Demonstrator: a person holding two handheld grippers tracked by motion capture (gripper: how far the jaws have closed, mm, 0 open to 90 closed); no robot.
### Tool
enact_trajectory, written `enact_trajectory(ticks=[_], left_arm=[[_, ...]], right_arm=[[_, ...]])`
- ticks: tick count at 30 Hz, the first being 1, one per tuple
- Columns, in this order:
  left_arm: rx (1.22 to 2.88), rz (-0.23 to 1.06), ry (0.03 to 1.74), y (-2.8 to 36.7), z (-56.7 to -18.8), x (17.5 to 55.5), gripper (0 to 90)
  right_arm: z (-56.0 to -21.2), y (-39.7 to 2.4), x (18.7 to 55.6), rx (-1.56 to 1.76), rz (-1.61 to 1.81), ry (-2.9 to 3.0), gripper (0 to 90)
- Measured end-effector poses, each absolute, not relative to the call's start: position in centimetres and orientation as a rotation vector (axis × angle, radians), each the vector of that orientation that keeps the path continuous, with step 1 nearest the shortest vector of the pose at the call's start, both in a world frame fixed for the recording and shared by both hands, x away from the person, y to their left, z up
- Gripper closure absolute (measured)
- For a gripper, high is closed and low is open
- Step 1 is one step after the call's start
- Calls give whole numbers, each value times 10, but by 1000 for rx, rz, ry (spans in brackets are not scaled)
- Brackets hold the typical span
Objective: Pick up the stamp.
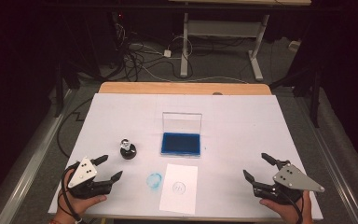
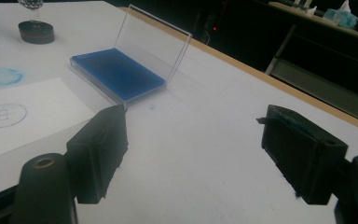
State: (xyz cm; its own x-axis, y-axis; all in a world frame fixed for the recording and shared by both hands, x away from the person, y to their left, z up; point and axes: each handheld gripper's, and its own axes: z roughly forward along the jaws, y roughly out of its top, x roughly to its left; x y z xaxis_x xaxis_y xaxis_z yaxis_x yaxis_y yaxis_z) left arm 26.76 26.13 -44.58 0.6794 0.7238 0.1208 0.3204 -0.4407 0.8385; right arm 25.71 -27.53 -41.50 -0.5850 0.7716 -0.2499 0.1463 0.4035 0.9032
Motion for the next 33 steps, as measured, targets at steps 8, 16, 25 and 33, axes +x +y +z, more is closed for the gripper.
enact_trajectory(ticks=[8, 16, 25, 33], left_arm=[[2053, 589, 808, 265, -442, 269, 252], [2115, 498, 816, 273, -428, 276, 285], [2179, 473, 834, 268, -415, 294, 284], [2209, 440, 846, 270, -403, 314, 291]], right_arm=[[-417, -268, 259, 752, 1157, 2023, 232], [-418, -262, 258, 724, 1145, 2054, 233], [-418, -262, 258, 726, 1146, 2063, 233], [-421, -261, 259, 734, 1130, 2089, 235]])
